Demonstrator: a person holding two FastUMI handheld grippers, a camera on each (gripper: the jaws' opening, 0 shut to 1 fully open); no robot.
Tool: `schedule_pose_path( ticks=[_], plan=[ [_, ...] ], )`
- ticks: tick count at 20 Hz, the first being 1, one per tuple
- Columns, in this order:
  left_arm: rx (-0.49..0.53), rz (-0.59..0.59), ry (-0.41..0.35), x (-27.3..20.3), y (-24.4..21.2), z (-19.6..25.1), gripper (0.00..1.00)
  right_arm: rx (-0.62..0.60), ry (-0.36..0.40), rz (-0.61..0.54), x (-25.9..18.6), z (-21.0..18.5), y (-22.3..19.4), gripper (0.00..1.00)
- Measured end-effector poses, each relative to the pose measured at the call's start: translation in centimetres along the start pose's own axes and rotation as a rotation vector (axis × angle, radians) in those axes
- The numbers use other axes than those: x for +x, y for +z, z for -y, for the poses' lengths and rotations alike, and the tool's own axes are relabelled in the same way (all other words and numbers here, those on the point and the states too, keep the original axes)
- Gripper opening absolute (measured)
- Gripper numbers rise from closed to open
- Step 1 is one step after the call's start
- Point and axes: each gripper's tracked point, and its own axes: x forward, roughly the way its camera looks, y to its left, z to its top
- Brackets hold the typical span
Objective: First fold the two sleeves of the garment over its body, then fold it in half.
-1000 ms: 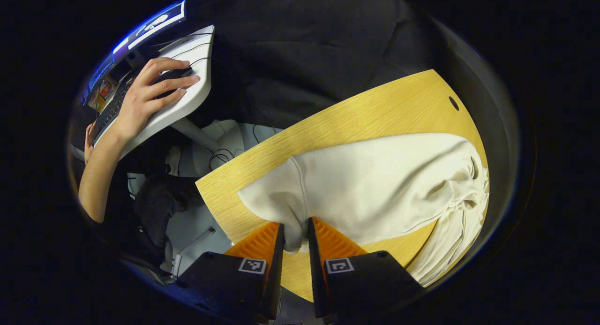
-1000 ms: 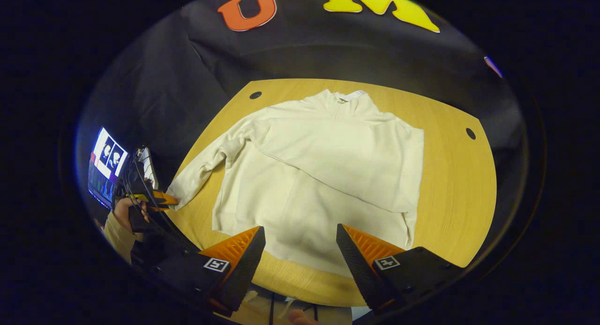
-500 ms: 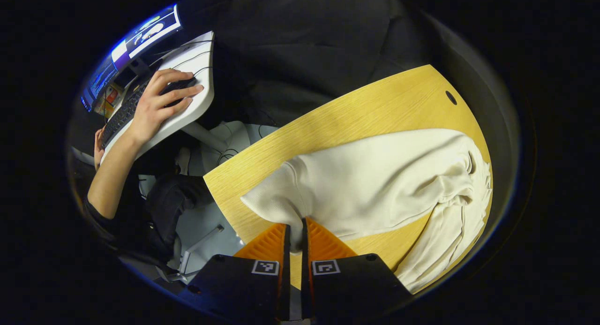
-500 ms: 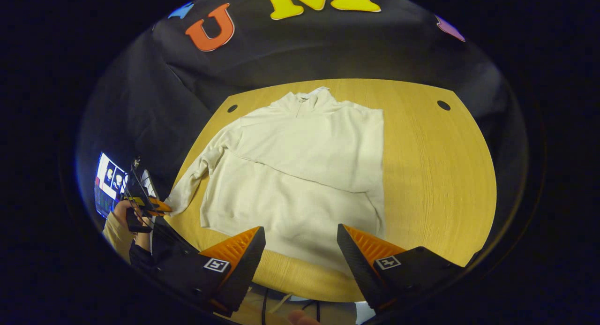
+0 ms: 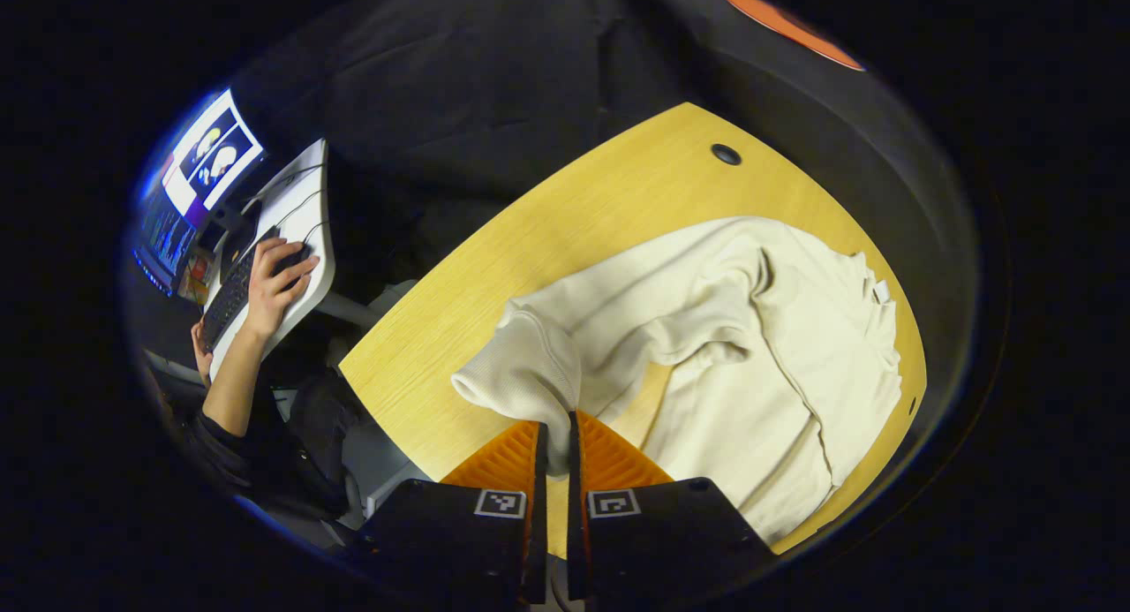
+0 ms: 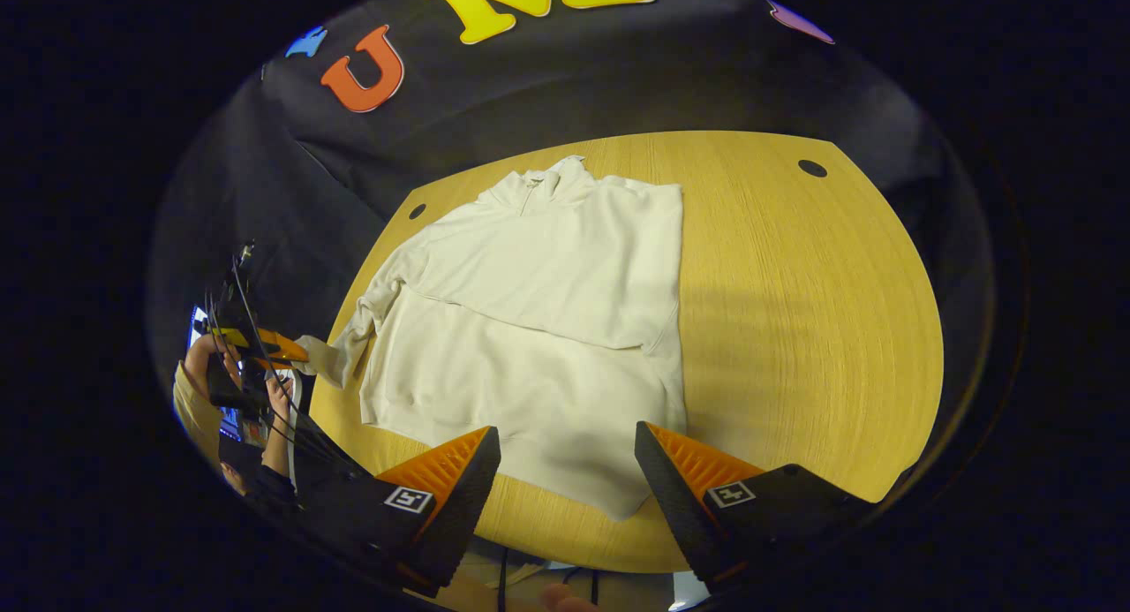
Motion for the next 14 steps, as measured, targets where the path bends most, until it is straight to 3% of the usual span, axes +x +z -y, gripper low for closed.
schedule_pose_path(
  ticks=[3, 7, 9, 13, 14],
  plan=[
    [0.121, 0.032, -0.039, -2.0, 1.0, 7.5, 0.11, 0.002, -0.023, 0.000, 0.2, 2.1, 0.0, 0.92],
    [0.266, 0.054, -0.082, -3.8, 1.4, 15.6, 0.12, 0.046, -0.009, -0.013, -0.1, 3.5, -0.7, 0.96],
    [0.353, 0.069, -0.123, -5.0, 0.8, 21.3, 0.12, 0.086, -0.002, 0.006, -0.4, 4.4, -0.4, 0.92],
    [0.496, 0.076, -0.188, -5.9, -1.6, 30.3, 0.11, 0.159, -0.034, 0.022, -1.5, 6.9, -0.5, 0.96],
    [0.516, 0.087, -0.216, -6.2, -2.2, 32.6, 0.11, 0.157, -0.046, 0.027, -1.8, 7.5, -0.5, 0.92]
  ],
)
